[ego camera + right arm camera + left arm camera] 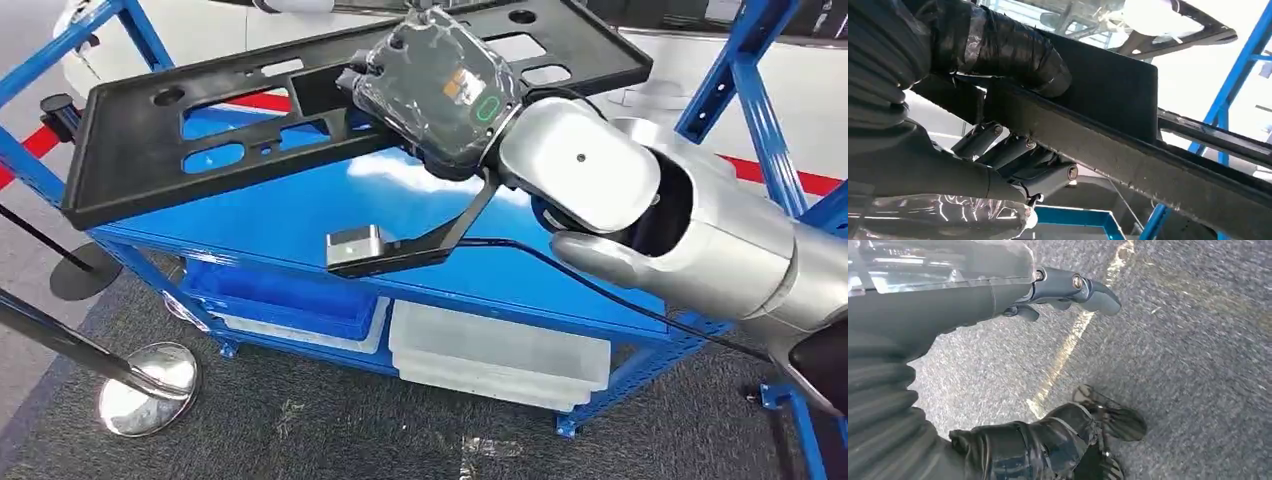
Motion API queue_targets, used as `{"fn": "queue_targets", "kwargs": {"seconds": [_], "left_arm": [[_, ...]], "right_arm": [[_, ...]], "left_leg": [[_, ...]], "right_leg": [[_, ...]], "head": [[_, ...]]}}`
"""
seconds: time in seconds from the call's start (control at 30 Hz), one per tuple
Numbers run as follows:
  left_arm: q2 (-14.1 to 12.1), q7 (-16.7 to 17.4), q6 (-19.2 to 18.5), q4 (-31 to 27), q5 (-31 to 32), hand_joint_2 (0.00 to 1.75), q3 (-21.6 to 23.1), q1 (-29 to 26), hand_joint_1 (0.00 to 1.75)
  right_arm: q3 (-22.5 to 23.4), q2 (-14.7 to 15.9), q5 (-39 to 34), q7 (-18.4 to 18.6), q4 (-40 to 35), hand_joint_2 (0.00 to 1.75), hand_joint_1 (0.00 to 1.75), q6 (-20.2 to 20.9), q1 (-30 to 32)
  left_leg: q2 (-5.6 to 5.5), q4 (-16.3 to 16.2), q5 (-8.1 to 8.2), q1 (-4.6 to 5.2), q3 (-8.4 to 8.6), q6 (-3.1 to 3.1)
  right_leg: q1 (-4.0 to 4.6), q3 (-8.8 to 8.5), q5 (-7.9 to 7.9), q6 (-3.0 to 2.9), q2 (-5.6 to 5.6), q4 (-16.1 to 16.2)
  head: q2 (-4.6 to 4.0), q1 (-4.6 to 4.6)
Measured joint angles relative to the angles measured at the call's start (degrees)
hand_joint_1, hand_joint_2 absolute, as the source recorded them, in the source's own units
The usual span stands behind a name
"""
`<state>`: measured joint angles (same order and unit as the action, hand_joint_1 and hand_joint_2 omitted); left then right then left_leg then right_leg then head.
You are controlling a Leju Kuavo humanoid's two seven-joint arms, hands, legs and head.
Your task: Take the parts from the cabinet and place them on the table.
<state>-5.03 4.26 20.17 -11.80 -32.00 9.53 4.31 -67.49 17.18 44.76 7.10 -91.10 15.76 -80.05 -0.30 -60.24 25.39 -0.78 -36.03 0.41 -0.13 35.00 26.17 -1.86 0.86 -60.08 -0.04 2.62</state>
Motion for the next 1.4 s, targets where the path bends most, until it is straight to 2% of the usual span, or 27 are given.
{"fn": "queue_targets", "kwargs": {"seconds": [0.03,0.13,0.2,0.23,0.3,0.33,0.37,0.4,0.47,0.5,0.53,0.63,0.7,0.8,0.83,0.87,0.9,0.93,1.0,1.03,1.17,1.2,1.23,1.27,1.33,1.37,1.4], "left_arm": [[0.0,0.0,0.0,0.0,0.0,1.75,0.0,-0.1,0.0],[-0.1,-0.2,-0.2,0.0,0.0,1.75,0.0,0.1,0.0],[-0.1,-0.6,-0.6,0.0,0.1,1.75,0.0,-0.1,0.0],[-0.1,-0.9,-0.8,0.0,0.1,1.75,0.0,-0.1,0.0],[-0.1,-1.1,-1.0,0.0,0.2,1.75,0.0,0.0,0.0],[-0.1,-1.2,-1.1,0.0,0.2,1.75,0.0,0.0,0.0],[-0.1,-1.3,-1.2,0.0,0.2,1.75,0.0,0.0,0.0],[-0.1,-1.4,-1.2,0.0,0.2,1.75,0.1,0.0,0.0],[-0.1,-1.5,-1.2,0.0,0.2,1.75,0.1,0.0,0.0],[-0.1,-1.5,-1.2,0.0,0.2,1.75,0.1,0.0,0.0],[-0.1,-1.6,-1.2,0.0,0.2,1.75,0.1,0.1,0.0],[-0.2,-1.7,-1.2,0.0,0.2,1.75,0.1,0.1,0.0],[-0.3,-1.7,-1.2,0.0,0.2,1.75,0.1,0.0,0.0],[-0.5,-1.6,-1.2,0.0,0.2,1.75,0.2,0.0,0.0],[-0.5,-1.5,-1.2,0.0,0.2,1.75,0.2,0.0,0.0],[-0.5,-1.5,-1.2,0.0,0.2,1.75,0.2,0.0,0.0],[-0.5,-1.4,-1.2,0.0,0.2,1.75,0.2,0.0,0.0],[-0.5,-1.4,-1.2,0.0,0.2,1.75,0.2,0.0,0.0],[-0.5,-1.4,-1.3,0.0,0.3,1.75,0.2,0.1,0.0],[-0.5,-1.4,-1.3,0.0,0.5,1.75,0.2,0.2,0.0],[-0.5,-1.2,-1.2,0.0,0.6,1.75,0.3,0.3,0.0],[-0.5,-1.1,-1.2,0.0,0.6,1.75,0.3,0.3,0.0],[-0.5,-1.0,-1.2,0.0,0.6,1.75,0.4,0.3,0.0],[-0.5,-1.0,-1.2,0.0,0.6,1.75,0.4,0.4,0.0],[-0.5,-1.0,-1.2,0.0,0.6,1.75,0.5,0.4,0.0],[-0.5,-1.0,-1.2,0.0,0.6,1.75,0.5,0.4,0.0],[-0.5,-0.9,-1.2,0.0,0.6,1.75,0.5,0.4,0.0]], "right_arm": [[0.0,0.0,0.0,0.0,0.0,1.75,1.75,0.0,-0.1],[0.0,0.0,0.0,0.0,0.0,1.75,1.75,0.0,0.0],[0.0,0.0,0.0,0.1,0.0,1.75,1.75,0.0,-0.1],[0.0,0.1,0.0,0.1,0.0,1.75,1.75,0.0,-0.3],[0.0,0.2,0.0,0.1,0.0,1.75,1.75,0.0,-0.2],[-0.1,0.2,0.0,0.1,0.0,1.75,1.75,0.0,0.0],[-0.1,0.2,0.0,0.1,0.0,1.75,1.75,0.0,0.2],[-0.2,0.3,0.0,0.1,0.0,1.75,1.75,0.0,0.2],[-0.2,0.4,0.0,0.3,0.0,1.75,1.75,0.0,0.1],[-0.2,0.4,0.1,0.3,0.0,1.75,1.75,0.1,0.1],[-0.2,0.4,0.2,0.3,0.0,1.75,1.75,0.1,-0.1],[-0.2,0.4,0.2,0.3,-0.1,1.75,1.75,0.1,0.0],[-0.2,0.5,0.3,0.5,-0.1,1.75,1.75,0.2,0.0],[-0.2,0.5,0.4,0.4,-0.1,1.75,1.75,0.2,0.0],[-0.2,0.5,0.4,0.3,-0.1,1.75,1.75,0.2,0.1],[-0.2,0.5,0.4,0.3,-0.1,1.75,1.75,0.2,0.1],[-0.3,0.5,0.4,0.3,-0.1,1.75,1.75,0.3,0.1],[-0.3,0.5,0.4,0.3,-0.1,1.75,1.75,0.3,0.1],[-0.3,0.4,0.4,0.3,-0.2,1.75,1.75,0.3,0.0],[-0.3,0.4,0.5,0.3,-0.2,1.75,1.75,0.3,0.0],[-0.3,0.4,0.5,0.3,-0.2,1.75,1.75,0.2,0.0],[-0.3,0.4,0.5,0.3,-0.2,1.75,1.75,0.2,0.1],[-0.3,0.4,0.5,0.3,-0.1,1.75,1.75,0.2,0.0],[-0.3,0.4,0.5,0.3,-0.1,1.75,1.75,0.2,0.0],[-0.4,0.4,0.5,0.3,-0.1,1.75,1.75,0.2,0.2],[-0.5,0.4,0.5,0.2,-0.1,1.75,1.75,0.2,0.3],[-0.7,0.4,0.5,0.2,-0.1,1.75,1.75,0.2,0.3]], "left_leg": [[-0.01,0.9,-0.15,0.29,0.52,0.08],[-0.09,1.5,0.02,0.52,0.59,0.16],[0.18,3.0,-0.56,-0.09,1.57,0.54],[0.2,3.1,-0.6,-0.15,1.63,0.74],[0.2,3.0,-0.54,-0.14,1.63,0.95],[0.2,3.0,-0.5,-0.14,1.6,0.98],[0.19,2.9,-0.42,-0.17,1.59,0.96],[0.13,2.8,-0.34,-0.2,1.61,0.9],[-0.06,2.3,-0.01,-0.25,1.68,0.58],[-0.12,2.0,0.25,-0.25,1.65,0.33],[-0.17,1.5,0.51,0.2,1.15,-0.09],[-0.17,1.8,0.27,-0.09,1.13,-0.78],[-0.05,1.0,1.1,-0.28,0.73,-1.42],[0.02,-10.1,7.4,-0.38,-4.07,-2.08],[0.01,-13.7,8.75,-0.38,-5.73,-2.19],[0.01,-15.3,8.8,-0.38,-6.47,-2.23],[0.01,-14.2,7.66,-0.38,-5.83,-2.17],[0.01,-10.4,5.38,-0.38,-3.76,-2.02],[0.0,0.1,1.03,-0.32,1.92,-1.44],[-0.11,1.8,1.73,0.07,3.03,-1.32],[-0.14,2.0,0.49,0.2,2.12,-0.17],[0.15,2.4,-0.12,-0.35,2.08,0.33],[0.16,2.6,-0.49,-0.18,1.79,0.64],[0.23,2.6,-0.78,-0.13,1.38,1.03],[0.31,2.5,-1.45,0.0,0.31,1.17],[0.33,2.3,-1.81,0.0,-0.28,1.16],[0.33,2.1,-2.1,0.0,-0.88,1.07]], "right_leg": [[0.38,0.17,-0.05,0.22,0.02,-0.1],[0.05,0.16,-0.38,0.92,-0.08,0.5],[0.24,0.6,0.69,1.65,-0.28,-0.7],[0.24,1.87,2.6,1.8,-0.35,-3.6],[-0.04,6.27,6.36,2.05,-0.37,-12.5],[-0.09,7.98,7.05,2.15,-0.39,-15.6],[-0.16,8.73,6.69,2.24,-0.42,-16.6],[-0.3,8.21,5.06,2.27,-0.42,-15.1],[-0.45,4.02,-0.33,2.03,-0.51,-5.8],[-0.4,1.95,-1.65,1.71,-0.6,-1.2],[-0.14,1.0,-0.81,1.53,-0.57,0.1],[0.14,1.42,-1.01,0.98,-0.33,-0.1],[-0.45,0.9,-1.43,0.28,-0.36,0.7],[-0.44,0.88,-1.74,-0.23,-0.47,0.7],[-0.41,0.97,-1.74,-0.23,-0.47,0.7],[-0.4,1.07,-1.74,-0.22,-0.47,0.7],[-0.4,1.1,-1.75,-0.22,-0.45,0.6],[-0.4,1.1,-1.75,-0.22,-0.42,0.5],[-0.38,1.08,-1.77,-0.17,-0.41,0.4],[-0.07,1.31,-1.88,0.09,-0.37,0.4],[-0.1,1.69,-2.77,1.52,-0.32,0.6],[-0.19,1.93,-1.78,1.81,-0.39,0.0],[-0.19,2.52,0.56,2.06,-0.47,-1.7],[-0.24,3.67,3.48,2.1,-0.48,-5.1],[-0.38,6.32,8.33,2.4,-0.5,-13.7],[-0.41,6.57,8.99,2.55,-0.51,-15.8],[-0.43,5.61,8.26,2.61,-0.54,-15.3]], "head": [[0.0,-0.04],[0.0,0.16],[0.0,0.04],[0.0,-0.11],[0.0,-0.11],[0.0,-0.04],[0.0,-0.17],[0.0,-0.13],[0.0,-0.17],[0.0,-0.24],[0.0,-0.2],[0.0,-0.11],[0.0,-0.11],[0.0,0.24],[0.0,0.29],[0.0,0.26],[0.0,0.26],[0.0,0.29],[0.0,0.26],[0.0,0.24],[0.0,0.18],[0.0,0.15],[0.0,-0.02],[0.0,-0.21],[0.0,-0.17],[0.0,-0.28],[0.0,-0.2]]}}
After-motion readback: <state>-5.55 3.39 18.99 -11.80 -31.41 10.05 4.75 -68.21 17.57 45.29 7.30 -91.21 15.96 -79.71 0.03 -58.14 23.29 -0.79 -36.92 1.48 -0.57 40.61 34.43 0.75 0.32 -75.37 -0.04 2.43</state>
